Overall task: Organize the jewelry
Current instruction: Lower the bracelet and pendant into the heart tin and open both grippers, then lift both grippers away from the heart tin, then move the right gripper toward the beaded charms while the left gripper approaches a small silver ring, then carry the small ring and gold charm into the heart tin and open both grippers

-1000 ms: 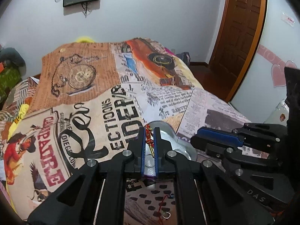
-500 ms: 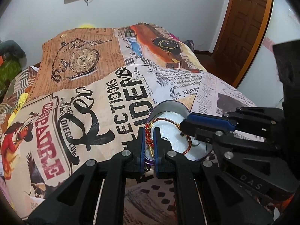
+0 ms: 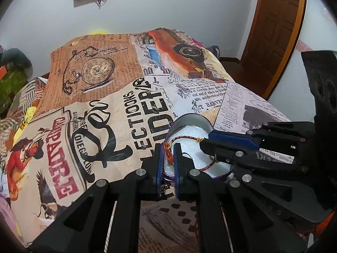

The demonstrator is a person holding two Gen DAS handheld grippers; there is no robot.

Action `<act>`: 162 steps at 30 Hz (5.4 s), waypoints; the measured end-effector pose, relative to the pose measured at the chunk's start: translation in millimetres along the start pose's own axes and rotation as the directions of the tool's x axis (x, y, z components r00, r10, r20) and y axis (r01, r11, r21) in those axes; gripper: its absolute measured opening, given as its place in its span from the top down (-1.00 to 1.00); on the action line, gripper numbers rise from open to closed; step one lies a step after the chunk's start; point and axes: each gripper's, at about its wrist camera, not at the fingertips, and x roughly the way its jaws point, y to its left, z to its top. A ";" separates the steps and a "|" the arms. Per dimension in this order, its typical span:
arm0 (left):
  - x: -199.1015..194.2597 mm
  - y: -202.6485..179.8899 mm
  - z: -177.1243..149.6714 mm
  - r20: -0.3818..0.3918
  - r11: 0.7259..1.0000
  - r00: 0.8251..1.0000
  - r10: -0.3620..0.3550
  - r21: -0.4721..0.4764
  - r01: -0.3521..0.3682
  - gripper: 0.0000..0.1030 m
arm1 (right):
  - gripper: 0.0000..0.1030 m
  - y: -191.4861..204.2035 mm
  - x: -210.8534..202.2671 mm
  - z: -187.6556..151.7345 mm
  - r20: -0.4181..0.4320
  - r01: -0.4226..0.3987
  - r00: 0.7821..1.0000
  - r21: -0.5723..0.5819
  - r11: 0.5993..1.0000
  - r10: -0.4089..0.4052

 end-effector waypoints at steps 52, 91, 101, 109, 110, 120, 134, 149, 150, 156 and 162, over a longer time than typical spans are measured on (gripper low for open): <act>-55.9 -10.4 -85.9 -0.114 0.999 0.993 0.019 -0.026 -0.022 0.26 | 0.35 1.8 -69.3 -64.5 -0.029 0.069 0.997 0.062 0.996 -0.067; -26.6 -24.2 -80.8 -0.135 0.996 0.987 -0.085 -0.048 0.079 0.70 | 0.85 2.7 -32.1 -81.4 -0.079 -0.043 0.996 0.033 0.999 0.045; -18.1 -28.2 -78.1 -0.139 0.997 0.988 -0.074 -0.013 0.072 0.70 | 0.71 3.1 -35.4 -84.5 -0.099 -0.071 0.992 0.030 0.997 0.074; -17.9 -28.9 -80.5 -0.123 0.997 0.990 -0.075 0.007 0.076 0.82 | 0.66 6.8 -27.4 -78.8 -0.105 -0.065 0.992 -0.001 0.998 0.065; -17.6 -27.1 -80.7 -0.121 0.996 0.989 -0.084 -0.003 0.084 0.82 | 0.66 7.5 -26.7 -77.8 -0.105 -0.065 0.992 -0.005 0.998 0.065; -23.4 -26.4 -82.4 -0.102 0.996 0.991 -0.091 -0.018 0.089 0.83 | 0.67 15.9 -15.2 -71.8 -0.112 -0.058 0.992 -0.060 0.997 0.051; -57.8 -36.5 -86.0 -0.058 0.998 0.996 -0.062 -0.005 0.062 0.83 | 0.75 19.7 -44.4 -78.6 -0.071 -0.045 0.997 -0.026 0.999 0.043; -92.2 -41.6 -65.9 0.030 0.999 0.999 -0.040 0.005 0.040 0.83 | 0.75 16.7 -89.5 -55.0 0.056 -0.018 0.998 0.015 1.000 0.017; -93.3 -41.5 -63.5 0.036 0.999 0.999 -0.039 0.005 0.039 0.83 | 0.75 16.2 -91.7 -52.0 0.068 -0.017 0.998 0.018 1.000 0.016; -94.8 -40.1 -48.3 0.069 0.999 0.997 -0.036 0.007 0.035 0.83 | 0.75 14.2 -101.4 -37.9 0.124 -0.007 0.992 0.022 1.000 0.005; -89.3 -35.1 -34.3 0.092 0.999 0.995 -0.036 -0.002 0.036 0.83 | 0.75 11.6 -102.0 -28.2 0.157 -0.004 0.988 0.021 1.000 0.001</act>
